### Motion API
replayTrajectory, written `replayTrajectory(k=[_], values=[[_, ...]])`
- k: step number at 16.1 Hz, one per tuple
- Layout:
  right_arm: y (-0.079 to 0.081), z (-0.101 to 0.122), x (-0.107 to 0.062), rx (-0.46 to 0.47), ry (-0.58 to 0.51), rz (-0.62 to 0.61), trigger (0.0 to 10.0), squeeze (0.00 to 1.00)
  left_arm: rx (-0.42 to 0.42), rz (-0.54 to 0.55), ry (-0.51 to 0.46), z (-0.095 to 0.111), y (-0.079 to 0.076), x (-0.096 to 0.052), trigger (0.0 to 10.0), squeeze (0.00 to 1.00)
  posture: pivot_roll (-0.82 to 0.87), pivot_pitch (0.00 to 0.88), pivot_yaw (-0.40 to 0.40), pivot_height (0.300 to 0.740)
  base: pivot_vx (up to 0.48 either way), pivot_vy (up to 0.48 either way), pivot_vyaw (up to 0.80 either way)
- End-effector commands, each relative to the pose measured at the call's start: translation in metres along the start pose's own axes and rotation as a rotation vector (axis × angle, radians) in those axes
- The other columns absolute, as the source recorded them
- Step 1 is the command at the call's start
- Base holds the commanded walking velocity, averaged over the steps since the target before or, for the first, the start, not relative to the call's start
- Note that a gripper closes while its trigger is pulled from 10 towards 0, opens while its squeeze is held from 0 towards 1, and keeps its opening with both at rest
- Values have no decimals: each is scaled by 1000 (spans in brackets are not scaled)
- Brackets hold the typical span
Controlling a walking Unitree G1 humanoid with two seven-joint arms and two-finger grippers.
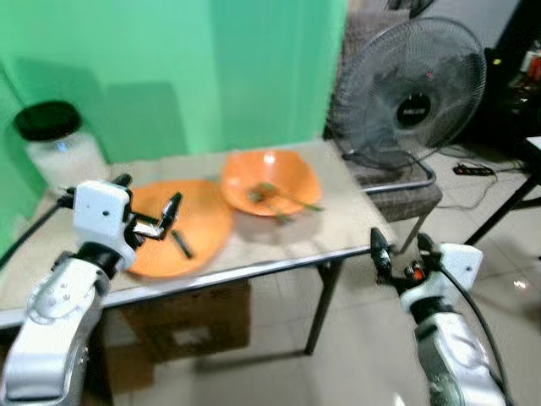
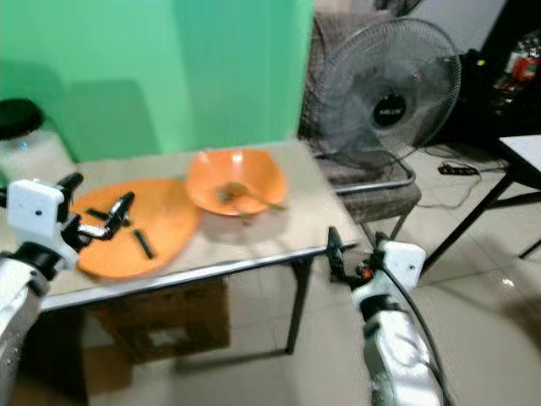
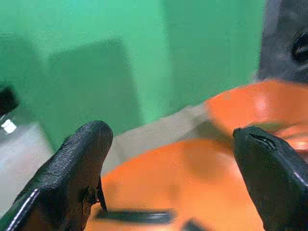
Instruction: Setting the table
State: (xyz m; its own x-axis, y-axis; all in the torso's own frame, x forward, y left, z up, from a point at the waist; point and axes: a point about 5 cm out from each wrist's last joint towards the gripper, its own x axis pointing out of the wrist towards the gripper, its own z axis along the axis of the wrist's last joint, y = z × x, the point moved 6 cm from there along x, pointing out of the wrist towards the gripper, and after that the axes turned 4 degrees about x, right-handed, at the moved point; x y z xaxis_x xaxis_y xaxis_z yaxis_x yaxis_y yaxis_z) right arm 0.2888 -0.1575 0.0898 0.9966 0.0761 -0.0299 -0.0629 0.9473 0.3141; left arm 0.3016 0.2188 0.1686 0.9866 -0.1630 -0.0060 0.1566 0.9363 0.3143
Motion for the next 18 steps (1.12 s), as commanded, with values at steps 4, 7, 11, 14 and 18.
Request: replayTrajectory(k=[4,7,11,14,18], values=[[-6,6,0,-13,-16,-11,10000,0,-3,-15,-2,2,-5,3,10000,0,-32,0,-36,740,0,446,-800],[-6,6,-1,-12,-16,-15,10000,0,27,-24,-16,5,-7,3,10000,0,-34,0,-34,740,0,295,-800],[-7,6,-2,-10,-18,-17,10000,0,30,-26,-6,2,-11,3,10000,0,-32,0,-36,740,0,-420,-327],[-7,7,0,-27,-11,0,10000,0,3,-11,4,1,-11,3,10000,0,-29,0,-42,740,0,0,0],[-4,19,6,-73,-6,90,10000,0,-24,68,104,-17,7,4,10000,1000,-28,0,-44,740,0,0,0]])
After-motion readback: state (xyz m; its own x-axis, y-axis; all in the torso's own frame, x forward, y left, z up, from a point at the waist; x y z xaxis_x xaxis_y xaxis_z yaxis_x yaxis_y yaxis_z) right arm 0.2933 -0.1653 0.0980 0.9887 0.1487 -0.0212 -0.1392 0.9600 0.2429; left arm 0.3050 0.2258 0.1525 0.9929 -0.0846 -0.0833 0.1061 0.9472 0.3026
